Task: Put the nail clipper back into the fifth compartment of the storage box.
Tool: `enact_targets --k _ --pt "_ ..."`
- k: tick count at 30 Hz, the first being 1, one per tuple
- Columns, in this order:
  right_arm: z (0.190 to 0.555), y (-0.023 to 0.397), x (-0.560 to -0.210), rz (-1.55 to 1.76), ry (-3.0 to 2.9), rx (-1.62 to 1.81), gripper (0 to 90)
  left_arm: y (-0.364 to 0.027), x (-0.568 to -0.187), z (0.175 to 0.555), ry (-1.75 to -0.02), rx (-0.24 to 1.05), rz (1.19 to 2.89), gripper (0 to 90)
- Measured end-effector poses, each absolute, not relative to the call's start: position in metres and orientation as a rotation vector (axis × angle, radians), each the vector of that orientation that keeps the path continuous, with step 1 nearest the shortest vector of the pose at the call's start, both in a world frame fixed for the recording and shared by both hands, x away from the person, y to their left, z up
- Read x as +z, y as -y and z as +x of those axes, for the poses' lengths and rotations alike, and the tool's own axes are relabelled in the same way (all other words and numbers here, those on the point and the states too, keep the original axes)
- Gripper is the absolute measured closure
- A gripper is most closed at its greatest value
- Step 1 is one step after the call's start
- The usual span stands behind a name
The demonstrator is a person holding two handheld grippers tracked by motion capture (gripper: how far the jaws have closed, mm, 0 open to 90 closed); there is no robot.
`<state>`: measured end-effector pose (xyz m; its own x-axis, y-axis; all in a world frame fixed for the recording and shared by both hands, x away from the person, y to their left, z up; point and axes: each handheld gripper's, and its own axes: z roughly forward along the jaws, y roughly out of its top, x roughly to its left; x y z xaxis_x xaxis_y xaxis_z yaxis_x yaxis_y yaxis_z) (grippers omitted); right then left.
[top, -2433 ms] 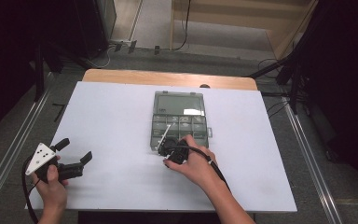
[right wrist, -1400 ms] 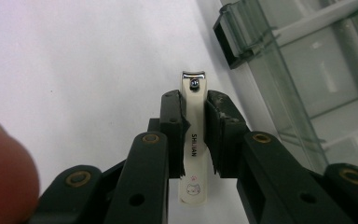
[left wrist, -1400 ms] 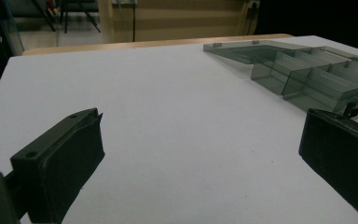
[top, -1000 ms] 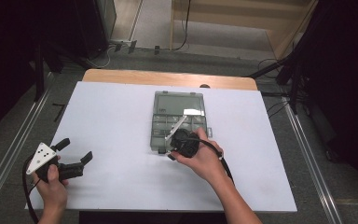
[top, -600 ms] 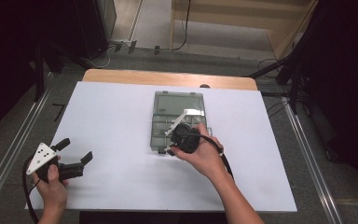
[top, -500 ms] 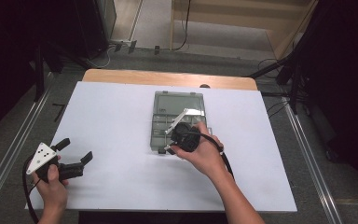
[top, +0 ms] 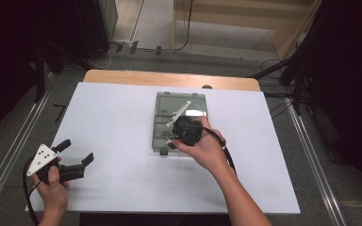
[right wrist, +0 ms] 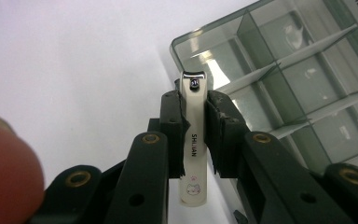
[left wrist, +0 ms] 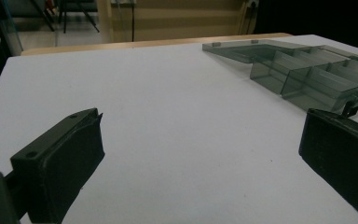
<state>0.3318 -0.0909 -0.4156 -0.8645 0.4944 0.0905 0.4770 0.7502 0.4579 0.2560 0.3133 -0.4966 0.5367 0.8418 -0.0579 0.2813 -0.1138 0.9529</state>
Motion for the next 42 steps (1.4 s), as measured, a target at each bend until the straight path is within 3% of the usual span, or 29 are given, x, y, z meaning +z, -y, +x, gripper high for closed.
enact_targets --k 42 --pt "0.366 0.056 -0.412 0.906 -2.867 0.778 78.8 -0.314 -0.497 0.257 -0.962 0.625 1.665 0.0"
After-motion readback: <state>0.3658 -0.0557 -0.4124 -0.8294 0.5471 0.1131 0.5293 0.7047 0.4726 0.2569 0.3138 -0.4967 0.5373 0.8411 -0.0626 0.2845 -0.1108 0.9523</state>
